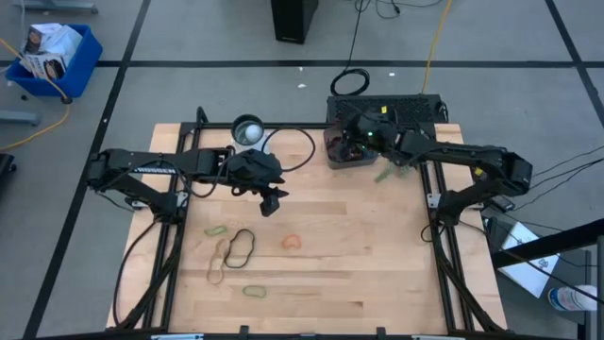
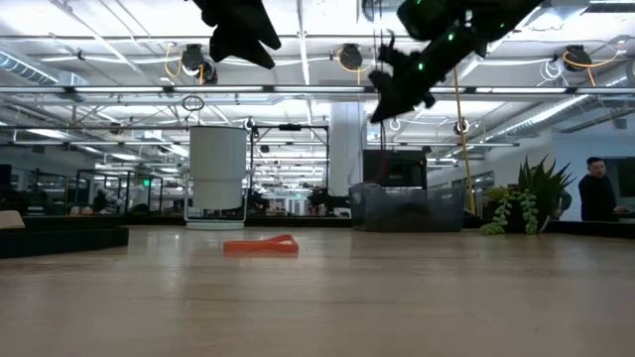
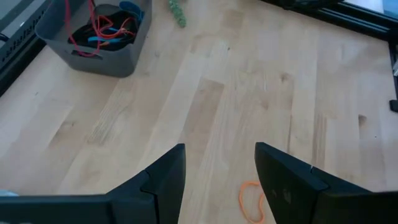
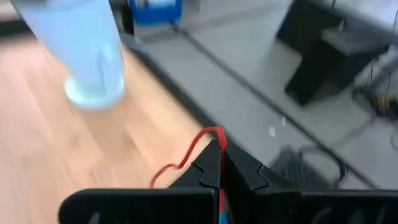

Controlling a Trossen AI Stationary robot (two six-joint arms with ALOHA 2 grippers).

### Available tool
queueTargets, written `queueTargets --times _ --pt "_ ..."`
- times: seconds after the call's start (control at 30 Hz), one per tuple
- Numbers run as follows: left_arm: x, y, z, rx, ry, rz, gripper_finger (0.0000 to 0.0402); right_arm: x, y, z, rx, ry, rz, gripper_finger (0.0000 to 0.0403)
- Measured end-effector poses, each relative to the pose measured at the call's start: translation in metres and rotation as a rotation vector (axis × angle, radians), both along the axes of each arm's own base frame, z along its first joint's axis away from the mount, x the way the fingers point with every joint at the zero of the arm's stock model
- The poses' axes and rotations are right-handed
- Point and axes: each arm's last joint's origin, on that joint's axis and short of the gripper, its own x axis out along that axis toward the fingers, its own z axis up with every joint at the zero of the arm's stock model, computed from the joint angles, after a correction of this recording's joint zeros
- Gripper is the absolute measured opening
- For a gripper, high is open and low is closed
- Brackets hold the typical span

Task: Pick and place rubber bands into bin
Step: Put the red rubber band into the black bin, then put the orange rubber band into the black bin

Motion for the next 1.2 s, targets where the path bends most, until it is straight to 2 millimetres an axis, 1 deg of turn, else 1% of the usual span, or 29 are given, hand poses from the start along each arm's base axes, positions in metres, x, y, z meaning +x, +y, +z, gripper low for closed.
queueTargets --times 0.1,0.3,0.6,0.73,0.97,1.07,1.2 --pt "0.000 0.000 0.000 0.000 0.000 0.000 0.0200 0.002 -0.005 -0.018 0.047 0.085 -0.017 0.0000" --pt "0.000 0.000 0.000 0.000 0.000 0.000 0.0200 0.009 -0.012 -0.046 0.105 0.205 -0.027 0.0000" --pt "0.000 0.000 0.000 0.000 0.000 0.000 0.0200 0.016 -0.015 -0.076 0.158 0.314 -0.027 0.0000" --pt "0.000 0.000 0.000 -0.002 0.000 0.002 0.0200 0.017 -0.016 -0.082 0.171 0.342 -0.026 0.0005" --pt "0.000 0.000 0.000 -0.004 0.000 0.003 0.0200 0.017 -0.015 -0.082 0.181 0.331 -0.037 0.0025" --pt "0.000 0.000 0.000 -0.004 0.000 0.003 0.0200 0.017 -0.015 -0.082 0.180 0.326 -0.038 0.0047" --pt "0.000 0.000 0.000 -0.004 -0.001 0.003 0.0200 0.016 -0.015 -0.082 0.185 0.329 -0.042 0.0093"
